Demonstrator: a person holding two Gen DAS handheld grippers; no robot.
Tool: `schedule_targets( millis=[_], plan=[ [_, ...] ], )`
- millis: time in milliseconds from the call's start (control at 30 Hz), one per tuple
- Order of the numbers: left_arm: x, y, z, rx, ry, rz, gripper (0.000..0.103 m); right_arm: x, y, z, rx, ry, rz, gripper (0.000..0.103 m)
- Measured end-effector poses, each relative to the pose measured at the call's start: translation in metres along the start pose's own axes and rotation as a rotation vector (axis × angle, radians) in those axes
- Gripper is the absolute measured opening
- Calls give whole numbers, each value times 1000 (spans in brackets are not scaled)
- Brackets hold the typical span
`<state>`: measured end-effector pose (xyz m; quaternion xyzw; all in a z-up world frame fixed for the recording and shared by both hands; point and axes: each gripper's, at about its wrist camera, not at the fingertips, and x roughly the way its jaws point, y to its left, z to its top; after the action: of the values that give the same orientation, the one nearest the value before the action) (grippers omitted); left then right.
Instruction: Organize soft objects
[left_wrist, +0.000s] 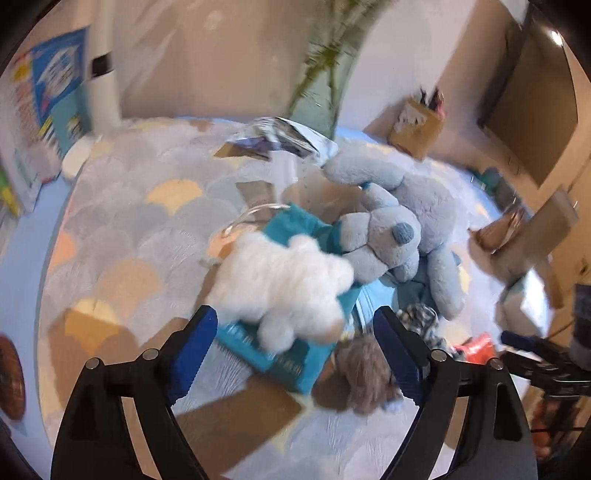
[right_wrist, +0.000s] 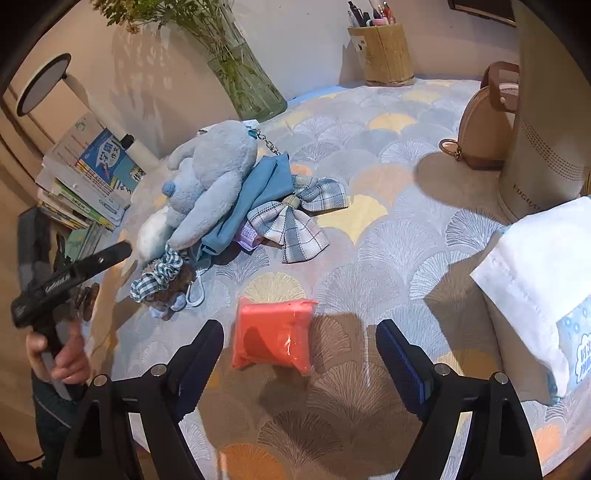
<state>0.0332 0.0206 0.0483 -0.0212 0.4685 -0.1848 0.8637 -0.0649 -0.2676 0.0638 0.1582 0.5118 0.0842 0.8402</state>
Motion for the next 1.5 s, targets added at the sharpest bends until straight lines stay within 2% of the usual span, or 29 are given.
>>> schedule_targets(
  millis=[67,167,200,267,367,467,533,667,733,833,900,967,1067,1133,1200,1267,1300,1333,1367,1400,1500],
  plan=[
    [14,-14,6,58,20,58,86,-1,-3,0,-1,0,-8,83],
    [36,-20,11,114,38,195,85,-2,-7,0,3,-1,-8,83],
    [39,-18,12,117,39,201,83,-2,-6,1,2,-2,-9,83],
    [40,-6,12,83,36,158,70,-2,-5,1,-11,-4,-10,83],
    [30,7,10,46,1,110,59,-3,-2,1,-44,-12,-14,83],
    [9,6,9,33,-64,111,59,1,4,2,-99,-4,-14,84],
    [-13,5,7,22,-116,87,59,7,11,-1,-176,29,-19,84],
    [-36,3,5,29,-167,67,59,22,25,-13,-238,77,-82,84],
    [-37,0,4,38,-166,69,59,24,37,-18,-252,80,-45,84],
    [-34,-5,-1,48,-150,58,59,24,62,-30,-300,125,89,84],
    [-34,-8,-6,57,-142,47,59,20,73,-38,-333,139,133,84],
    [-35,-11,-9,62,-141,34,59,11,74,-40,-359,119,103,84],
    [-37,-18,-12,65,-146,13,59,6,71,-30,-394,68,-61,84],
    [-39,-22,-12,74,-152,12,59,10,73,-19,-399,68,-74,85],
    [-41,-28,-13,91,-157,23,59,21,80,-12,-398,73,-46,84],
    [-42,-34,-14,105,-156,23,59,36,87,-11,-399,92,-69,84],
    [-43,-36,-14,112,-156,19,59,44,90,-14,-410,100,-106,80],
    [-43,-40,-14,120,-153,15,59,51,92,-19,-434,104,-148,55],
    [-44,-46,-13,137,-147,11,59,53,95,-23,-459,97,-171,51],
    [-44,-53,-12,156,-146,12,59,49,99,-27,-484,72,-173,42],
    [-48,-77,-5,203,-161,6,59,28,97,-28,-458,43,-148,40]
  ],
)
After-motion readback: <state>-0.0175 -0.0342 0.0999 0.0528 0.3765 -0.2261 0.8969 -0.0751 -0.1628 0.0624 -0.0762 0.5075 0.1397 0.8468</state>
